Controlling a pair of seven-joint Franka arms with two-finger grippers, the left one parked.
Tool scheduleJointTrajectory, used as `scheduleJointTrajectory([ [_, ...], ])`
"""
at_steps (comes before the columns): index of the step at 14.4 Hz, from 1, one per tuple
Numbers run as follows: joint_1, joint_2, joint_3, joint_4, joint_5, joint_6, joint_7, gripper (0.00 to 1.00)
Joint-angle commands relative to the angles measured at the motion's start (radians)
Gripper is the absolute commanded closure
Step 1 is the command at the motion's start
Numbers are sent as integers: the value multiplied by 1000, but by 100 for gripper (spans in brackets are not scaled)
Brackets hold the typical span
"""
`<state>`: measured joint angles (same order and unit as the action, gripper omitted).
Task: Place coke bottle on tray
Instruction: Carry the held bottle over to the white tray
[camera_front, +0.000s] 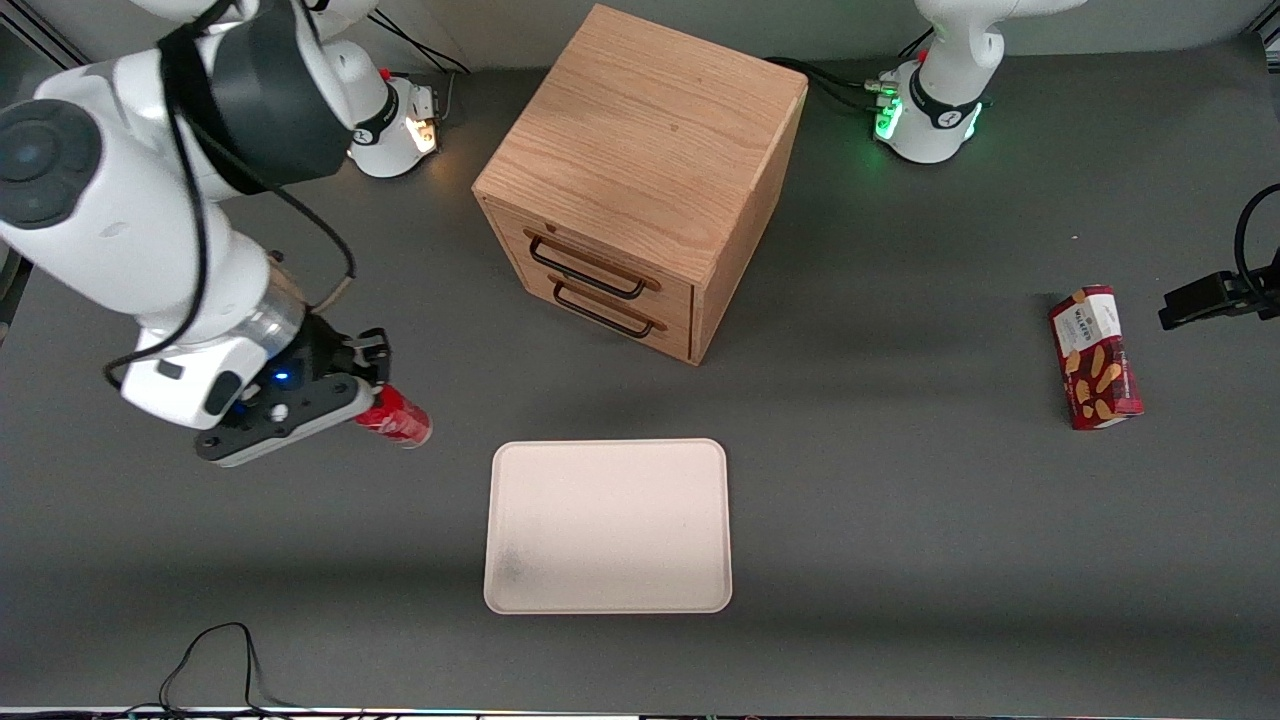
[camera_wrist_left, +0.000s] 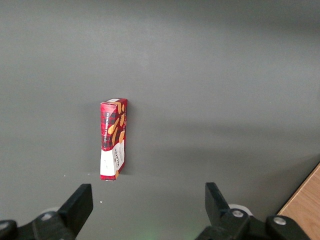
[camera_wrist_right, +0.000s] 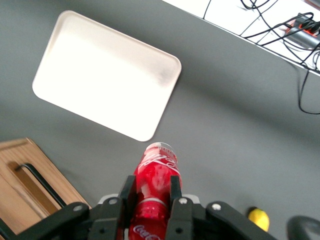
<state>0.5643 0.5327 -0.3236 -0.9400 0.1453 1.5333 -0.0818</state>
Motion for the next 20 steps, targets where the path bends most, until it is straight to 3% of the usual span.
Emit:
scheduleJointTrajectory([
  [1,-12,91,26,115,28,17,71,100],
  [10,-21,279,34,219,30,166,97,100],
  [20,-43,348,52,70,62,405,85,100],
])
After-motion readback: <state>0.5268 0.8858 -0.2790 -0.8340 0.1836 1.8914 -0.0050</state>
